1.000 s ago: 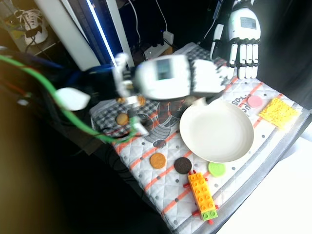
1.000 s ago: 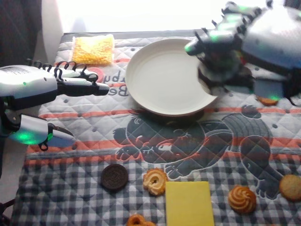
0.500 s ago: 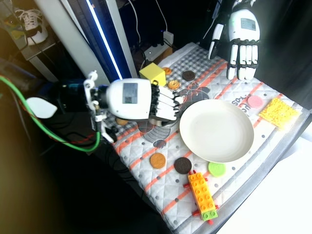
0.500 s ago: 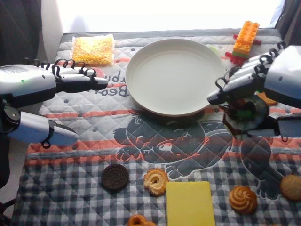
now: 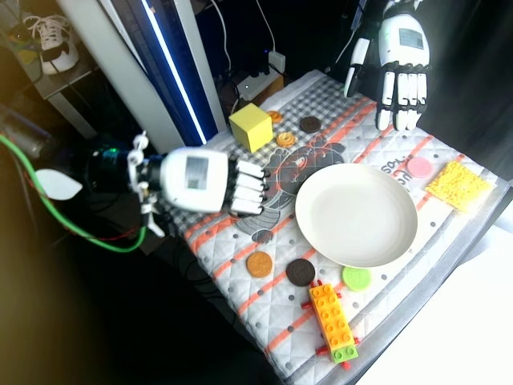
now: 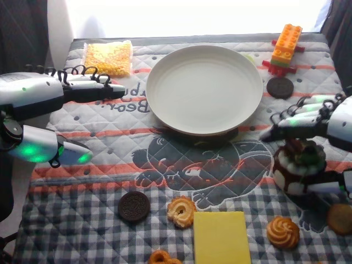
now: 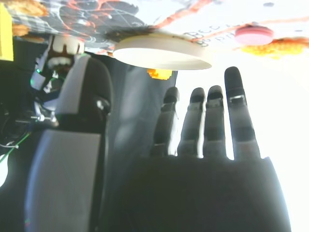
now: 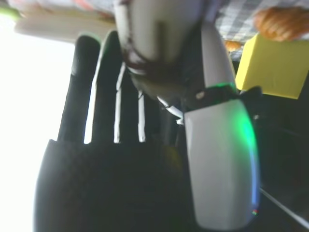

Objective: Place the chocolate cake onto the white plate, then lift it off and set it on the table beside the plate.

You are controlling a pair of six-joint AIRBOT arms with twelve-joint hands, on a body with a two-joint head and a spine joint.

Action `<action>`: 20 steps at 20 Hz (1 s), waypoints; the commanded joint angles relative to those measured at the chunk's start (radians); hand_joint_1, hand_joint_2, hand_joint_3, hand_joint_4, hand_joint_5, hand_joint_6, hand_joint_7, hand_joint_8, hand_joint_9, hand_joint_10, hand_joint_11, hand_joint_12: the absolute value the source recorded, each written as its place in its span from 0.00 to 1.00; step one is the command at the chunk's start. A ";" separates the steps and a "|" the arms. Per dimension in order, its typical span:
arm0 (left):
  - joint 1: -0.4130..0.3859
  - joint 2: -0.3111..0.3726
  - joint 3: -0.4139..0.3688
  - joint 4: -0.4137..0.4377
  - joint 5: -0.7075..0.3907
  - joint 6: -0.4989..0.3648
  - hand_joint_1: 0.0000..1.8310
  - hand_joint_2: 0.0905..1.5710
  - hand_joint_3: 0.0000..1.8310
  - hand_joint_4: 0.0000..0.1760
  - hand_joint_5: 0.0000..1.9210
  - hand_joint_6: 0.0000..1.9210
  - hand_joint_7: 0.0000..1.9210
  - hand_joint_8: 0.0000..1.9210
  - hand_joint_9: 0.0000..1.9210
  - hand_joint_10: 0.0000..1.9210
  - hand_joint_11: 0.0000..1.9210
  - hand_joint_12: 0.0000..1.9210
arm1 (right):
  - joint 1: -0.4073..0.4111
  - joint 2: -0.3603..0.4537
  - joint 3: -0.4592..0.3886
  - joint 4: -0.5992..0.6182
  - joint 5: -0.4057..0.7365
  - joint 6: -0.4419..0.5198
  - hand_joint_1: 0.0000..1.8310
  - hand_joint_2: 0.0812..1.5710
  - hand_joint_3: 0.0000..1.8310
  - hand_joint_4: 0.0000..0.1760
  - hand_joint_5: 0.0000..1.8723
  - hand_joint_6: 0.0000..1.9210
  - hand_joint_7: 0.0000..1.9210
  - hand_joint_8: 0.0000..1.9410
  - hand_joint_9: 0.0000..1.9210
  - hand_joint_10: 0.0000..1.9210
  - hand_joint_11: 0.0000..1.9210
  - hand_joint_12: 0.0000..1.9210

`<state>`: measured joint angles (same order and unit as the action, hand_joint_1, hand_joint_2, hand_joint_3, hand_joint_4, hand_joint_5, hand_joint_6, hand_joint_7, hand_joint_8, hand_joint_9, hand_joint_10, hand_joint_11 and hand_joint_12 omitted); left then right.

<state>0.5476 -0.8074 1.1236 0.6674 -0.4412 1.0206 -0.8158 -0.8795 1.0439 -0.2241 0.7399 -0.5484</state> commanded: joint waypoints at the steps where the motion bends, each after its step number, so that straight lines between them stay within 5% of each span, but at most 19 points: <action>1: -0.007 0.007 0.004 -0.036 -0.086 -0.004 0.35 0.70 0.00 0.41 0.05 0.00 0.00 0.00 0.01 0.00 0.00 0.27 | 0.002 -0.003 0.003 0.021 0.098 0.002 0.44 0.76 0.00 0.00 0.04 0.13 0.09 0.03 0.02 0.35 0.00 0.69; 5: -0.007 0.007 0.005 -0.042 -0.092 -0.004 0.35 0.70 0.00 0.46 0.05 0.00 0.00 0.00 0.00 0.00 0.00 0.18 | -0.001 0.023 -0.002 0.036 0.098 0.002 0.34 0.71 0.00 0.00 0.00 0.00 0.00 0.00 0.00 0.06 0.00 0.39; 6: -0.007 0.007 0.005 -0.044 -0.093 -0.004 0.34 0.69 0.00 0.44 0.05 0.00 0.00 0.00 0.01 0.00 0.00 0.20 | -0.001 0.033 -0.004 0.037 0.098 0.002 0.34 0.69 0.00 0.00 0.00 0.00 0.00 0.00 0.00 0.01 0.00 0.24; 7: -0.007 0.007 0.005 -0.046 -0.094 -0.004 0.35 0.69 0.00 0.47 0.05 0.00 0.00 0.00 0.01 0.00 0.00 0.21 | -0.001 0.042 -0.008 0.038 0.100 0.002 0.33 0.67 0.00 0.51 0.00 0.00 0.00 0.00 0.00 0.00 0.00 0.05; 8: -0.007 0.007 0.005 -0.048 -0.095 -0.004 0.35 0.70 0.00 0.45 0.05 0.00 0.01 0.00 0.01 0.00 0.00 0.18 | -0.001 0.054 -0.014 0.039 0.109 0.002 0.32 0.65 0.00 0.65 0.00 0.00 0.00 0.00 0.00 0.00 0.00 0.01; 9: -0.007 0.007 0.006 -0.049 -0.096 -0.004 0.36 0.70 0.00 0.52 0.04 0.00 0.00 0.00 0.00 0.00 0.00 0.12 | -0.001 0.077 -0.025 0.042 0.131 0.002 0.33 0.63 0.00 0.62 0.00 0.00 0.00 0.00 0.00 0.00 0.00 0.00; 10: -0.006 0.007 0.006 -0.052 -0.097 -0.004 0.36 0.70 0.00 0.55 0.04 0.01 0.00 0.00 0.00 0.00 0.00 0.10 | -0.001 0.111 -0.043 0.045 0.155 0.000 0.34 0.62 0.00 0.43 0.00 0.00 0.00 0.00 0.00 0.00 0.00 0.00; 11: -0.005 0.007 0.006 -0.052 -0.098 -0.004 0.35 0.70 0.00 0.52 0.02 0.00 0.01 0.00 0.00 0.00 0.00 0.14 | -0.001 0.126 -0.052 0.049 0.166 -0.006 0.33 0.58 0.00 0.40 0.00 0.00 0.00 0.00 0.00 0.00 0.02 0.01; 12: -0.004 0.007 0.006 -0.055 -0.100 -0.004 0.35 0.69 0.00 0.60 0.02 0.00 0.00 0.00 0.01 0.00 0.00 0.20 | -0.002 0.154 -0.070 0.060 0.185 -0.021 0.34 0.59 0.00 0.32 0.00 0.00 0.00 0.00 0.00 0.00 0.00 0.00; 14: 0.001 0.007 0.005 -0.073 -0.111 -0.004 0.35 0.70 0.00 0.61 0.02 0.00 0.00 0.00 0.00 0.00 0.00 0.22 | -0.023 0.200 -0.103 0.093 0.250 -0.056 0.29 0.61 0.00 0.00 0.00 0.00 0.00 0.00 0.00 0.00 0.00 0.00; 16: 0.005 0.008 0.004 -0.081 -0.125 -0.004 0.35 0.71 0.00 0.66 0.03 0.00 0.00 0.00 0.00 0.00 0.00 0.10 | -0.045 0.230 -0.128 0.129 0.301 -0.096 0.22 0.66 0.00 0.00 0.00 0.00 0.00 0.00 0.00 0.00 0.02 0.01; 17: 0.006 0.010 0.000 -0.082 -0.136 -0.004 0.35 0.70 0.00 0.73 0.03 0.00 0.00 0.00 0.00 0.00 0.00 0.08 | -0.058 0.247 -0.143 0.155 0.330 -0.125 0.20 0.68 0.01 0.00 0.00 0.00 0.00 0.00 0.03 0.01 0.00 0.28; 18: 0.008 0.012 -0.003 -0.082 -0.145 -0.004 0.35 0.70 0.00 0.78 0.02 0.00 0.00 0.00 0.00 0.00 0.00 0.15 | -0.062 0.253 -0.147 0.166 0.340 -0.134 0.20 0.69 0.00 0.00 0.00 0.00 0.00 0.00 0.03 0.01 0.00 0.30; 19: 0.009 0.014 -0.005 -0.082 -0.154 -0.004 0.35 0.70 0.00 0.76 0.03 0.00 0.01 0.00 0.01 0.00 0.00 0.21 | -0.064 0.255 -0.147 0.174 0.346 -0.139 0.23 0.70 0.00 0.08 0.00 0.00 0.00 0.00 0.01 0.01 0.00 0.19; 20: 0.009 0.015 -0.007 -0.082 -0.164 -0.004 0.35 0.69 0.00 0.74 0.03 0.00 0.00 0.00 0.00 0.00 0.00 0.16 | -0.065 0.256 -0.147 0.181 0.349 -0.146 0.26 0.71 0.00 0.18 0.00 0.00 0.00 0.00 0.01 0.01 0.00 0.12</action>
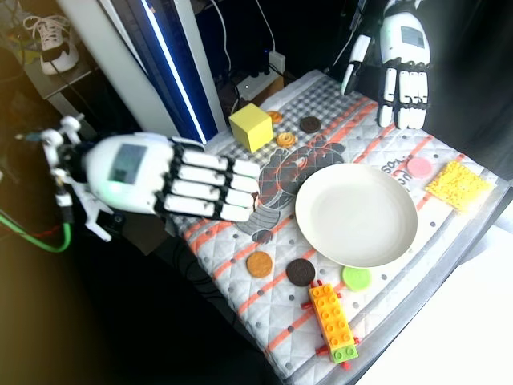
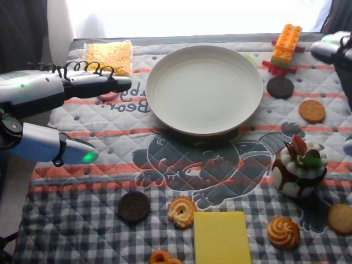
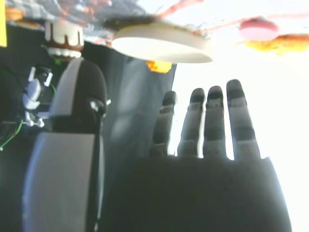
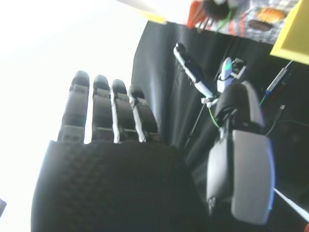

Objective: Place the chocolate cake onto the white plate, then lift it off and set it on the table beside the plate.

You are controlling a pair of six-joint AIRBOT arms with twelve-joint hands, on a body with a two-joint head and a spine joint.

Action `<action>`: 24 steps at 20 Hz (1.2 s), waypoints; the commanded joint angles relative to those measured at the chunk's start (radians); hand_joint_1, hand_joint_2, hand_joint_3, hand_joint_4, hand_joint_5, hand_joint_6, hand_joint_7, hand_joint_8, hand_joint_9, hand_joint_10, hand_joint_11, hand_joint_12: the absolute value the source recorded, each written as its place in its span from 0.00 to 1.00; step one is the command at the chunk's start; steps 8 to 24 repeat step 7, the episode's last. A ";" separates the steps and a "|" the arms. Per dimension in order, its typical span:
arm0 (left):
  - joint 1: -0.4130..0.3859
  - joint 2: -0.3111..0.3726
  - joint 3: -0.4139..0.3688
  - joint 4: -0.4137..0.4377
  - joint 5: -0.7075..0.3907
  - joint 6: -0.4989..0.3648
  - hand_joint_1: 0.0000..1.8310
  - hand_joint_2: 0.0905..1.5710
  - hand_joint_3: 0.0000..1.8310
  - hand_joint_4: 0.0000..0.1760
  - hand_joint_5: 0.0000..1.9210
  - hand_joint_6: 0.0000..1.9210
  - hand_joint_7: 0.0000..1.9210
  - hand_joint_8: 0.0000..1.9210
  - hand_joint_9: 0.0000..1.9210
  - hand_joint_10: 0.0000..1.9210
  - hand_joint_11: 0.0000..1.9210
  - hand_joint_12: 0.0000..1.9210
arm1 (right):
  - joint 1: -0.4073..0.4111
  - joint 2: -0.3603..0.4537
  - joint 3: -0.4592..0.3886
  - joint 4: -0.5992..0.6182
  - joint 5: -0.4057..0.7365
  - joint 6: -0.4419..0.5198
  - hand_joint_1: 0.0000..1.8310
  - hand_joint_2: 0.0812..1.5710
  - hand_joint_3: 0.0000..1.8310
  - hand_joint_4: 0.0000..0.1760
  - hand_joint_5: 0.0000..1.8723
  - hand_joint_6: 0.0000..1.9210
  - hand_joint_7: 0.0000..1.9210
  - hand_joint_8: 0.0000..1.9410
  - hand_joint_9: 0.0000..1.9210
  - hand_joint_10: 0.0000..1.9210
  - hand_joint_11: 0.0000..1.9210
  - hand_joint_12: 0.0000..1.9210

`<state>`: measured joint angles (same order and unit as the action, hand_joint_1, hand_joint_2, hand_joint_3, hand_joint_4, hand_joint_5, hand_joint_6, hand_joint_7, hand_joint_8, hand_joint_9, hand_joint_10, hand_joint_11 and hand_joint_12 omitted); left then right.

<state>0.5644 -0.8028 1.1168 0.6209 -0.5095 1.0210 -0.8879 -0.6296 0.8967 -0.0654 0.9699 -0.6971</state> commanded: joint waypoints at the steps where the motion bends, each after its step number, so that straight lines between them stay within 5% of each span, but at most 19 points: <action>1: -0.008 0.012 -0.002 -0.035 -0.104 -0.004 0.34 0.70 0.00 0.65 0.02 0.00 0.00 0.00 0.00 0.00 0.00 0.10 | 0.005 0.010 -0.004 0.035 0.121 -0.017 0.29 0.72 0.00 0.15 0.00 0.00 0.00 0.00 0.00 0.00 0.00 0.05; 3: -0.009 0.018 -0.005 -0.035 -0.119 -0.004 0.37 0.68 0.00 0.61 0.04 0.01 0.00 0.00 0.00 0.00 0.00 0.00 | 0.002 0.016 -0.011 0.058 0.128 -0.052 0.30 0.74 0.00 0.13 0.00 0.00 0.00 0.00 0.00 0.00 0.01 0.01; 6: -0.026 0.023 -0.012 -0.032 -0.124 -0.004 0.37 0.70 0.00 0.36 0.02 0.00 0.00 0.00 0.00 0.00 0.00 0.00 | -0.004 0.028 -0.013 0.077 0.151 -0.058 0.33 0.74 0.00 0.14 0.00 0.00 0.00 0.00 0.00 0.00 0.00 0.00; 24: -0.039 0.023 -0.012 -0.020 -0.122 -0.004 0.35 0.71 0.01 0.40 0.01 0.00 0.00 0.00 0.00 0.00 0.03 0.01 | -0.008 0.032 -0.013 0.087 0.165 -0.063 0.34 0.73 0.00 0.11 0.00 0.00 0.00 0.00 0.00 0.00 0.00 0.00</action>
